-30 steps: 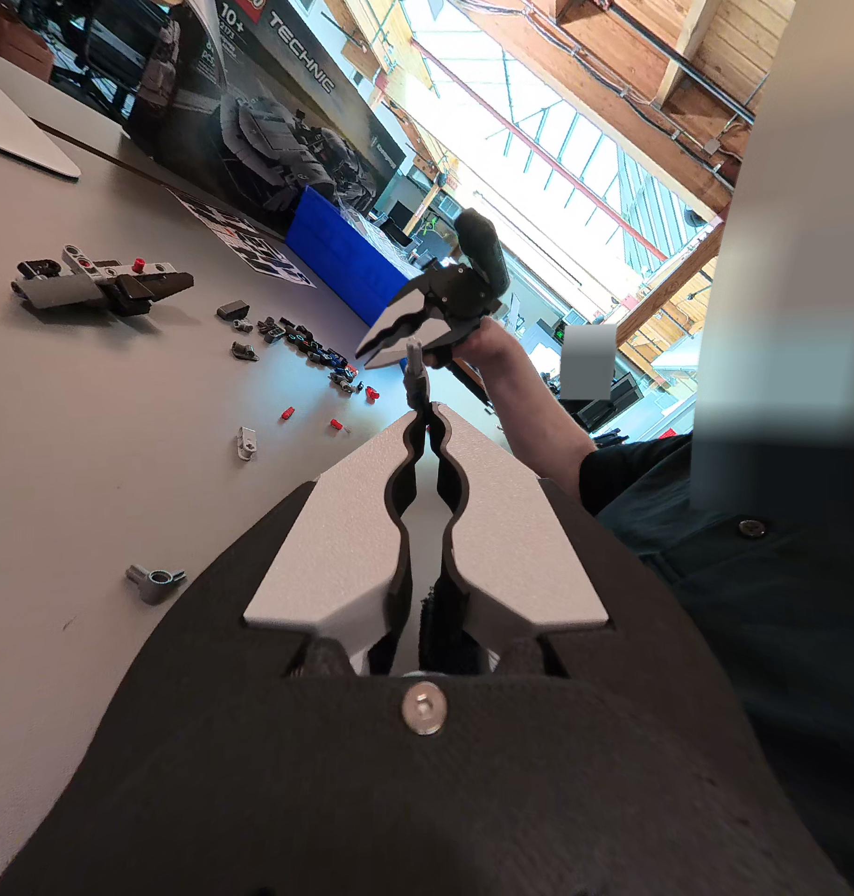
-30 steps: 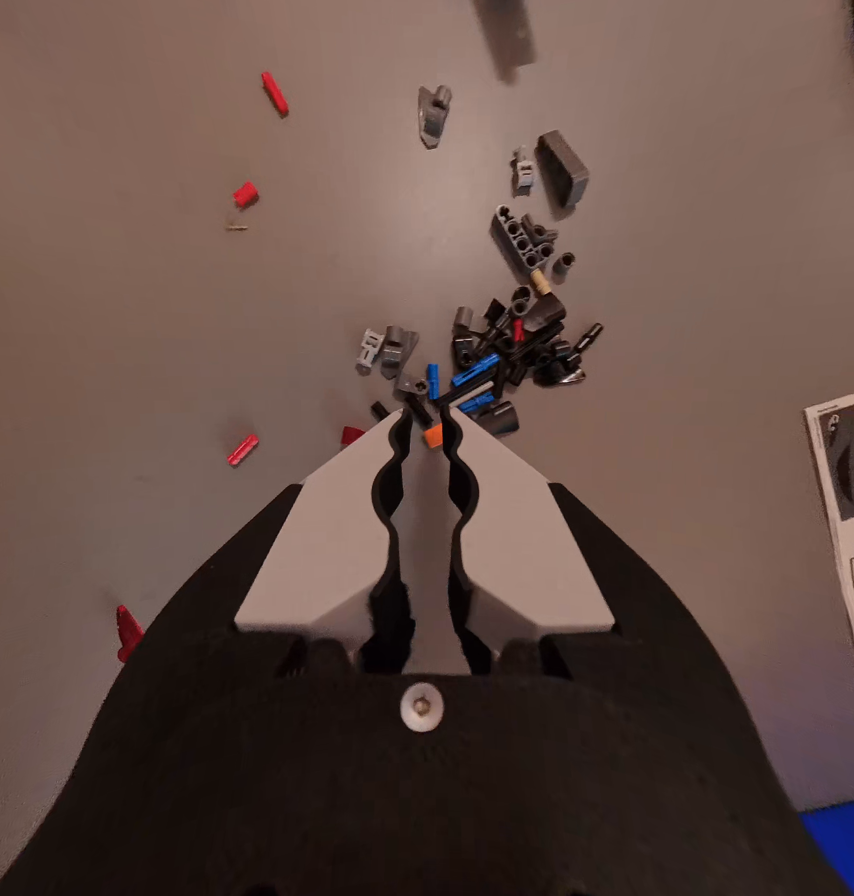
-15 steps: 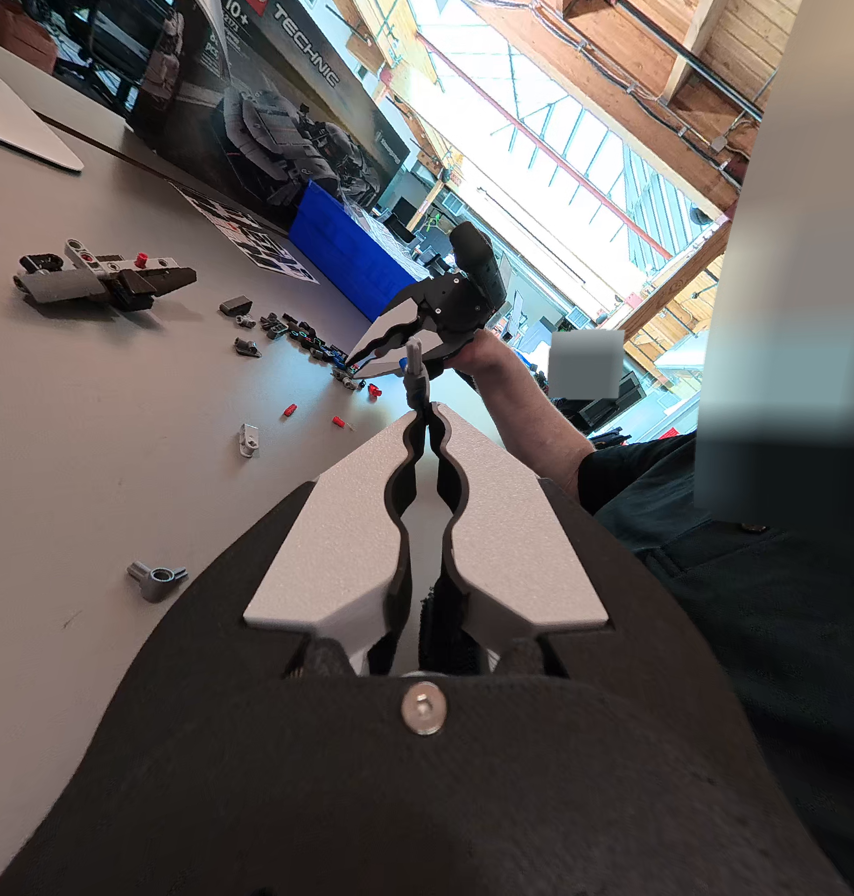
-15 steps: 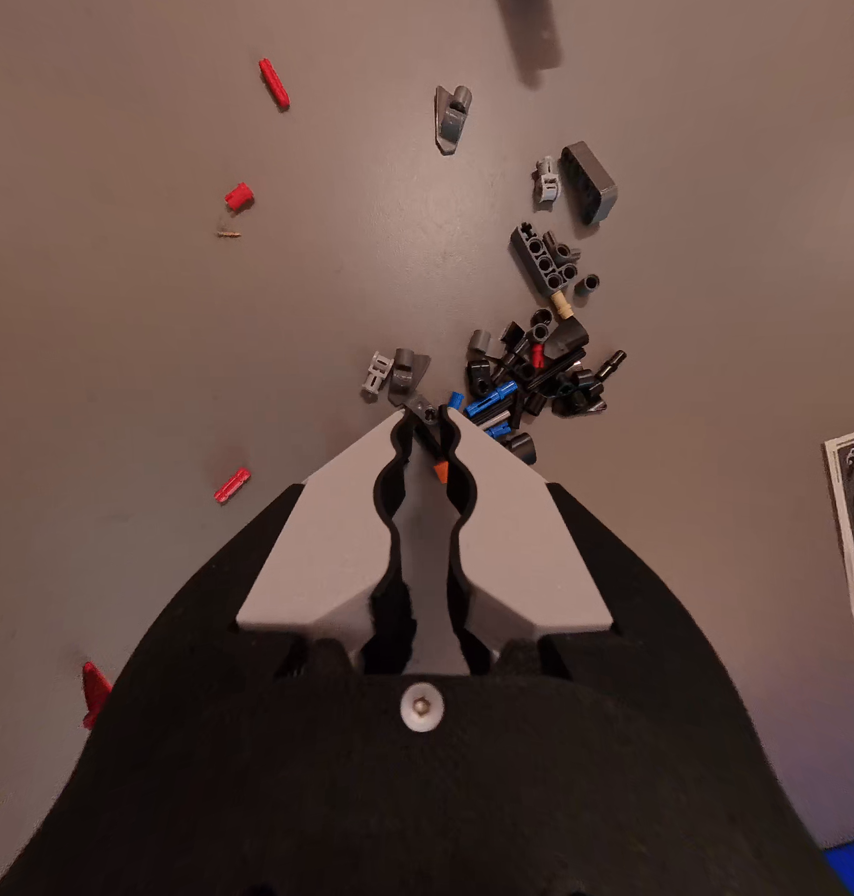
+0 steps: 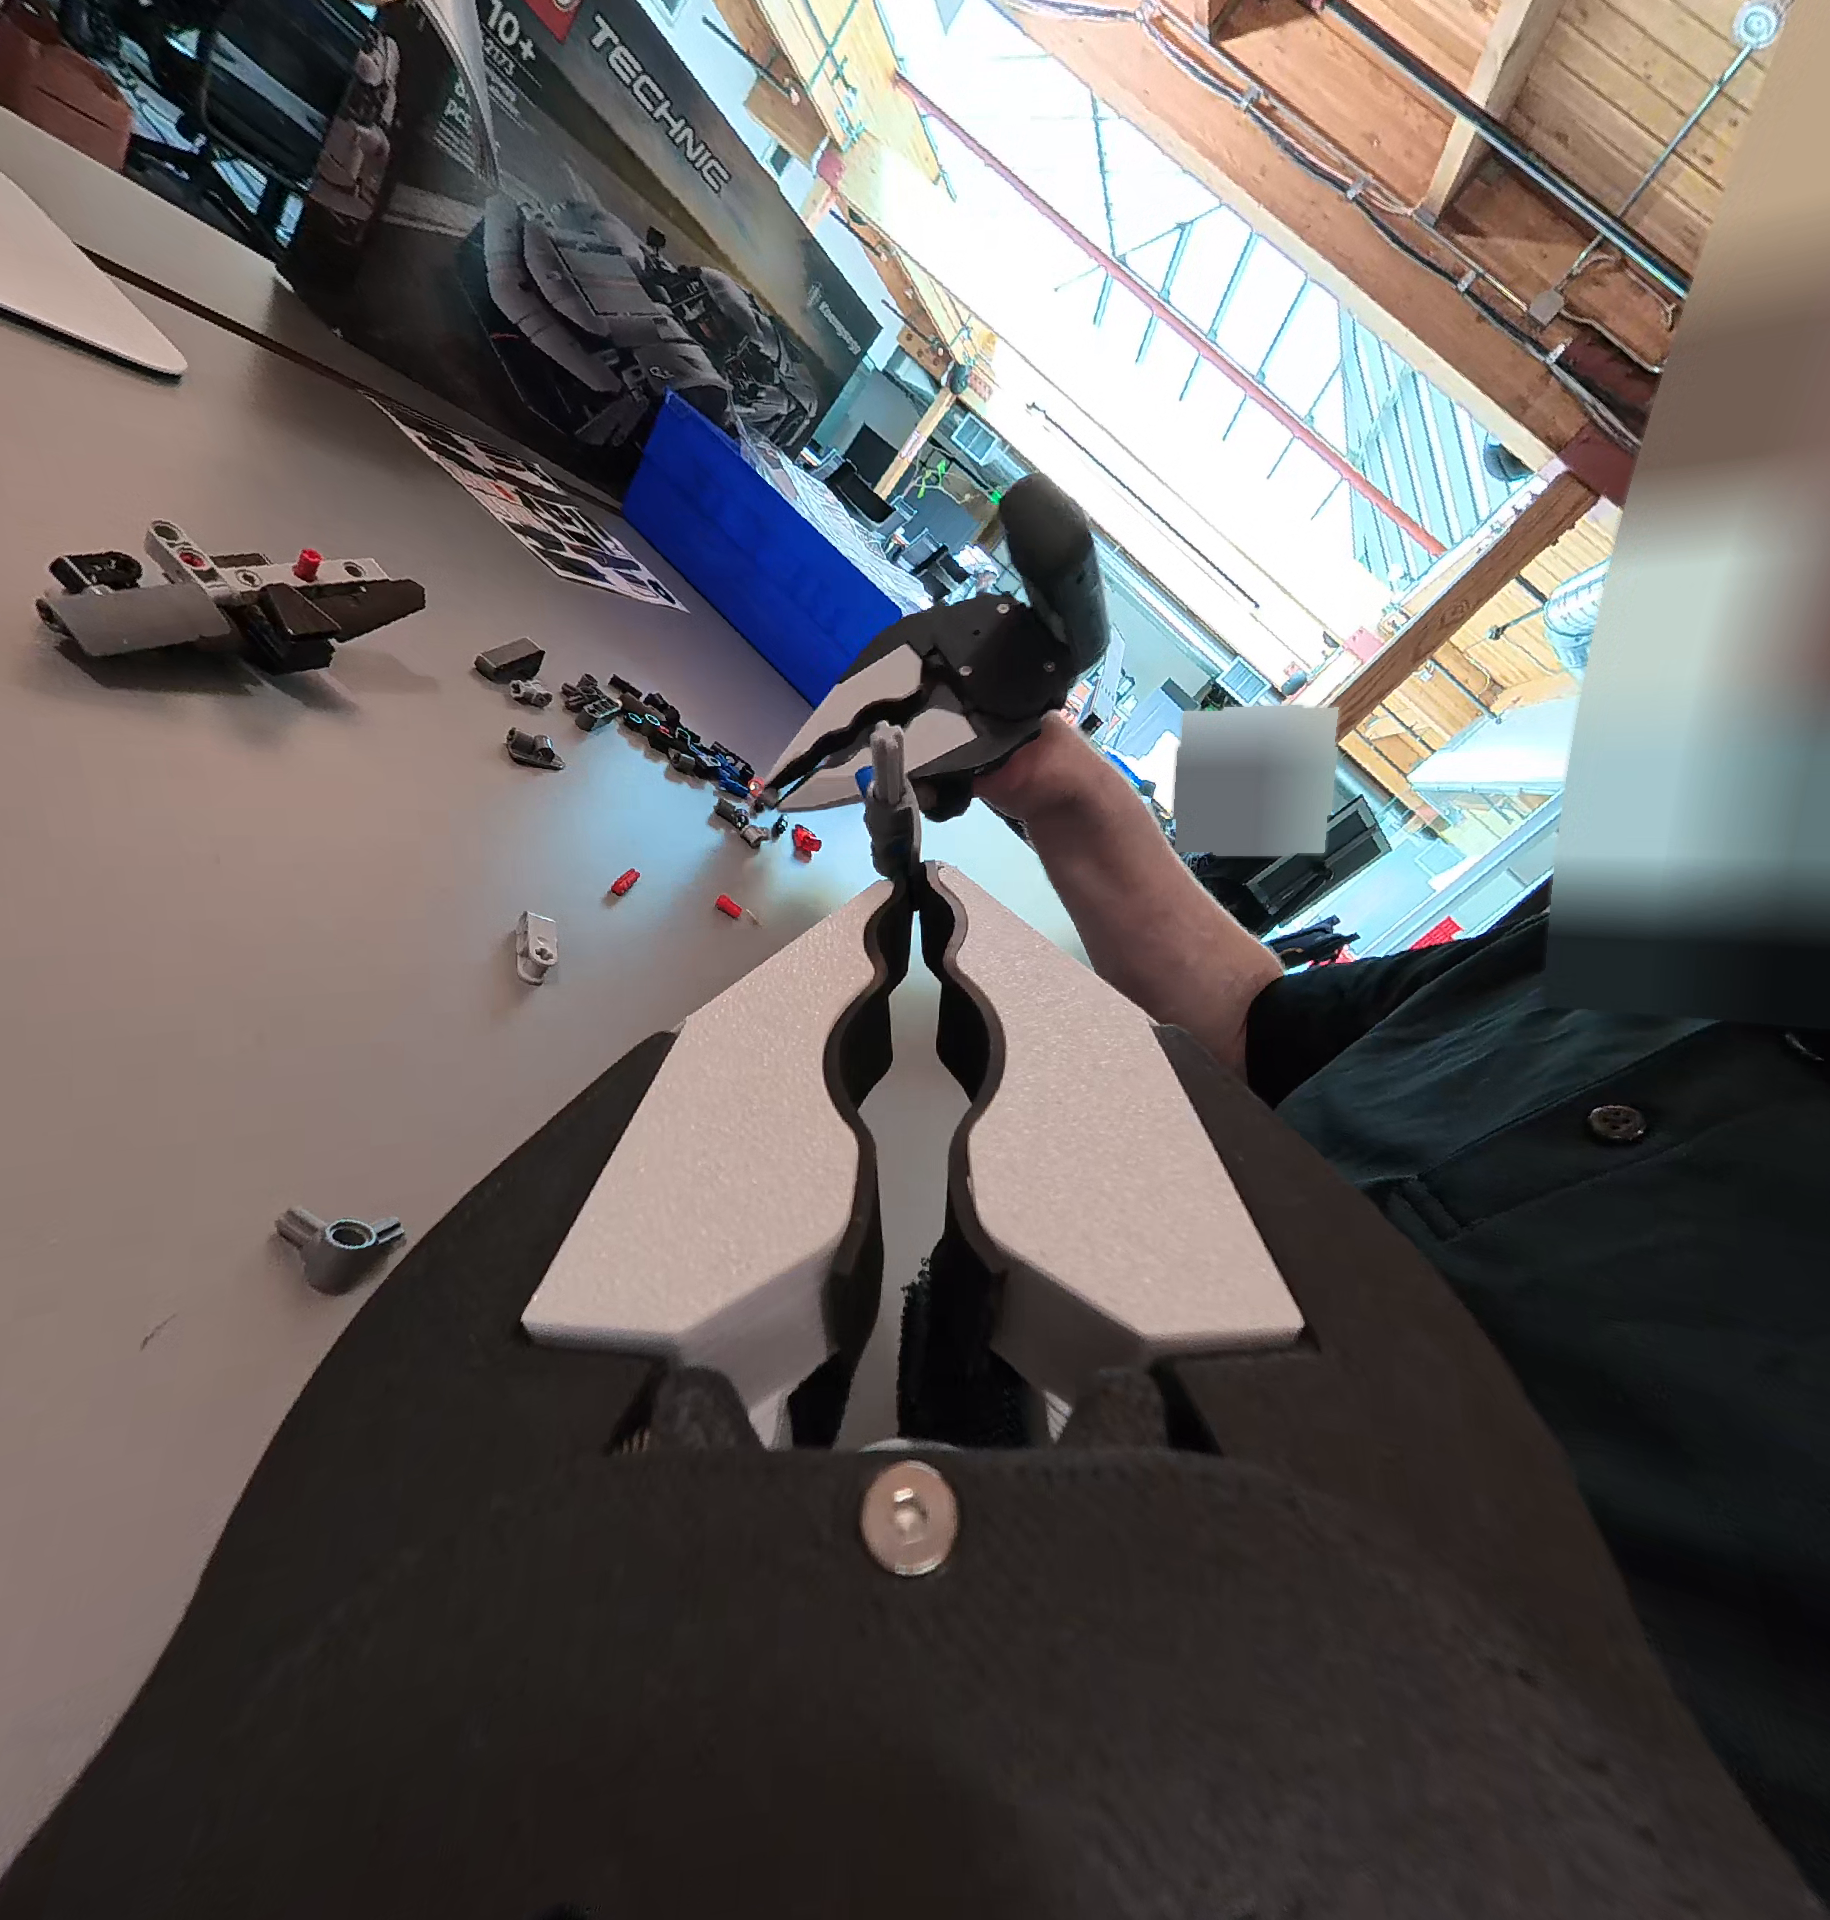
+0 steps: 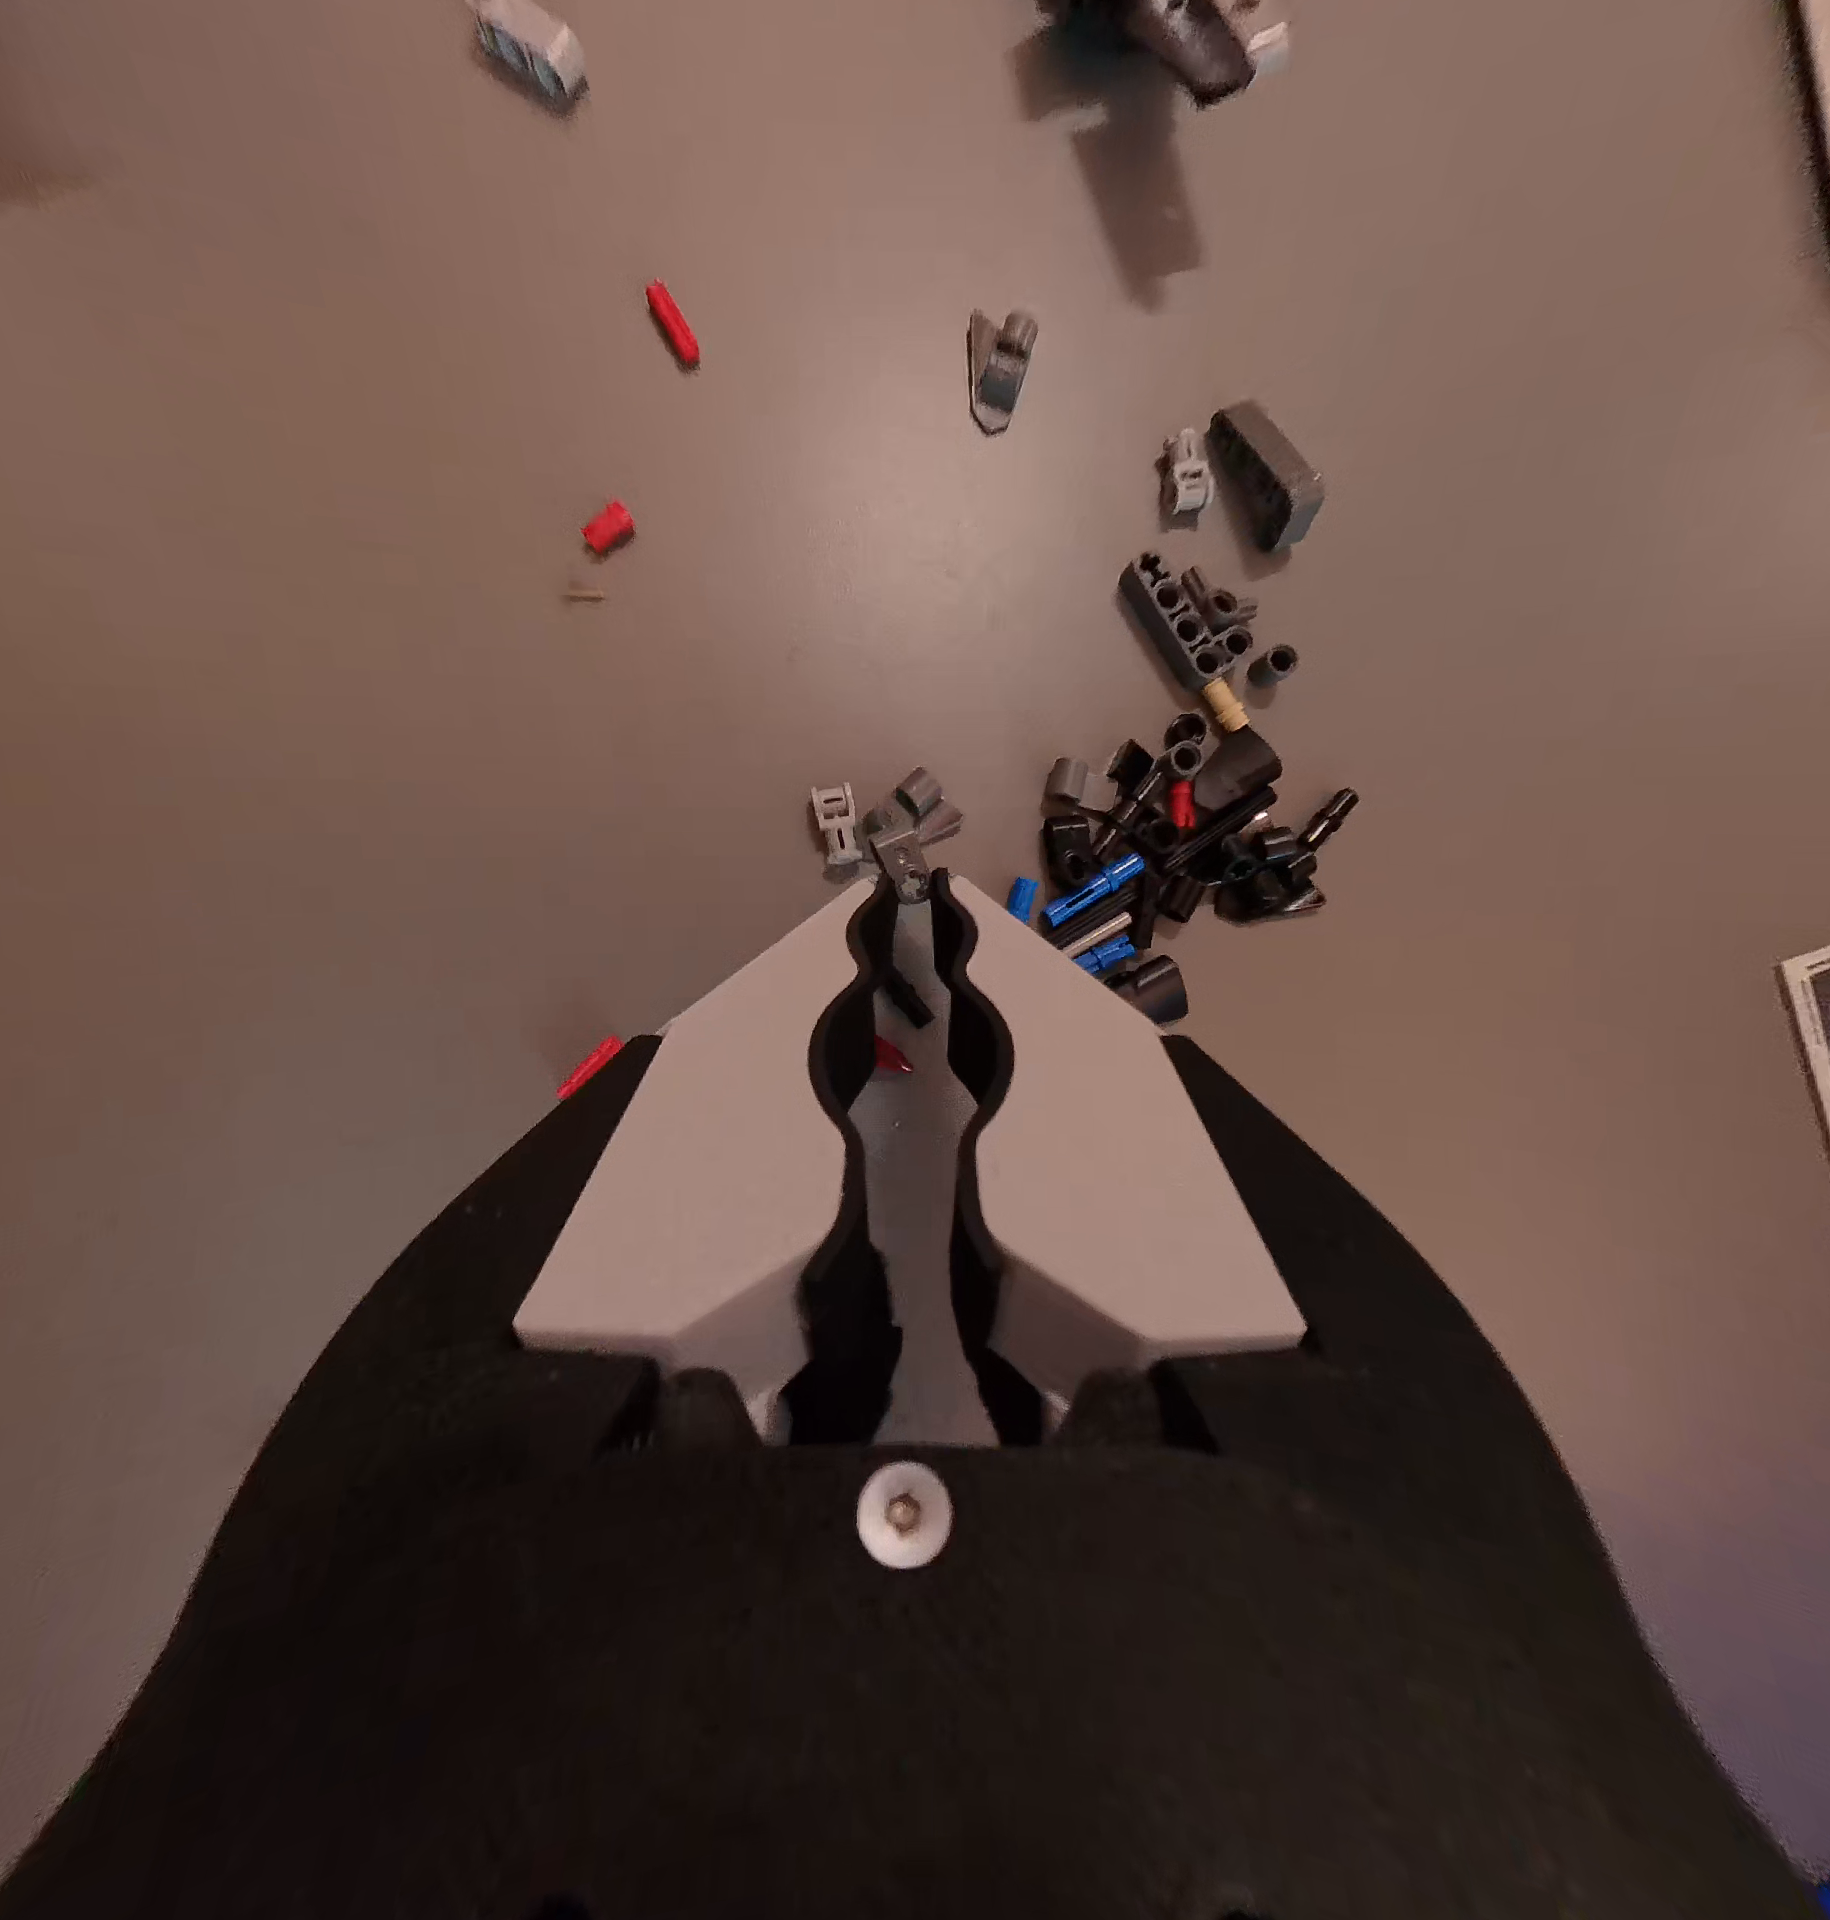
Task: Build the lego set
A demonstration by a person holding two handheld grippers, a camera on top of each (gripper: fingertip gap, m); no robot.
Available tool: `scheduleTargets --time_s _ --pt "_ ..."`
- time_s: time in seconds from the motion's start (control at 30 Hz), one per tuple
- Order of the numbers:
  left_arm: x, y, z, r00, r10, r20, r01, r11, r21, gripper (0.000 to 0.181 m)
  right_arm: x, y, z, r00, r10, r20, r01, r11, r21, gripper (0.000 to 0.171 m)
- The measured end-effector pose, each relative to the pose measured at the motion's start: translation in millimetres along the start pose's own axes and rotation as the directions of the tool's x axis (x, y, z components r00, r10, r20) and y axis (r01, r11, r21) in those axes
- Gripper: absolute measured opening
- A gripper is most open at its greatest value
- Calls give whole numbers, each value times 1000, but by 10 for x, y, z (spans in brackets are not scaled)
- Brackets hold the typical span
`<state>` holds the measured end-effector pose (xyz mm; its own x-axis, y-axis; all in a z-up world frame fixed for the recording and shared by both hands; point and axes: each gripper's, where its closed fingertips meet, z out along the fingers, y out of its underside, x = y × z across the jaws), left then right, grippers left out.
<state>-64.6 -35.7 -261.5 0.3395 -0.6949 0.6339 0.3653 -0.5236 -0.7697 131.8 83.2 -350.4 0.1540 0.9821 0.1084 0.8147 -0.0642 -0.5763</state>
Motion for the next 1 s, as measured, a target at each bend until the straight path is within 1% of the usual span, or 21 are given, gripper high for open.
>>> scheduleTargets --time_s 0.1,0.17,0.3,0.4,0.5,0.73,0.9,1.0 --pt "11 -5 6 1000 18 9 -18 1000 4 0 -23 -144 -118 1000 13 -6 -13 997 75 4" --pt "19 -13 30 999 36 12 -36 999 0 0 -9 -277 -208 999 23 -40 -17 990 138 4" --pt "49 -21 83 996 89 17 -89 996 0 0 -126 -581 -400 999 27 -22 -20 965 260 4" --pt "84 -3 148 994 111 12 -111 994 0 0 -233 -811 -476 1000 9 -2 -8 945 326 4" --pt "103 -14 196 991 133 9 -133 991 8 0 -297 -973 -430 1000 -29 -5 29 935 353 4" --pt "105 -13 243 987 160 12 -160 987 12 0 -542 -1291 -297 992 -74 101 26 913 407 4" --pt "94 -27 219 988 154 12 -154 988 19 0 -629 -1352 -177 988 -82 130 24 917 399 4" --pt "84 -43 211 988 152 14 -153 988 24 0 -673 -1396 -168 983 -55 173 -23 908 419 4"
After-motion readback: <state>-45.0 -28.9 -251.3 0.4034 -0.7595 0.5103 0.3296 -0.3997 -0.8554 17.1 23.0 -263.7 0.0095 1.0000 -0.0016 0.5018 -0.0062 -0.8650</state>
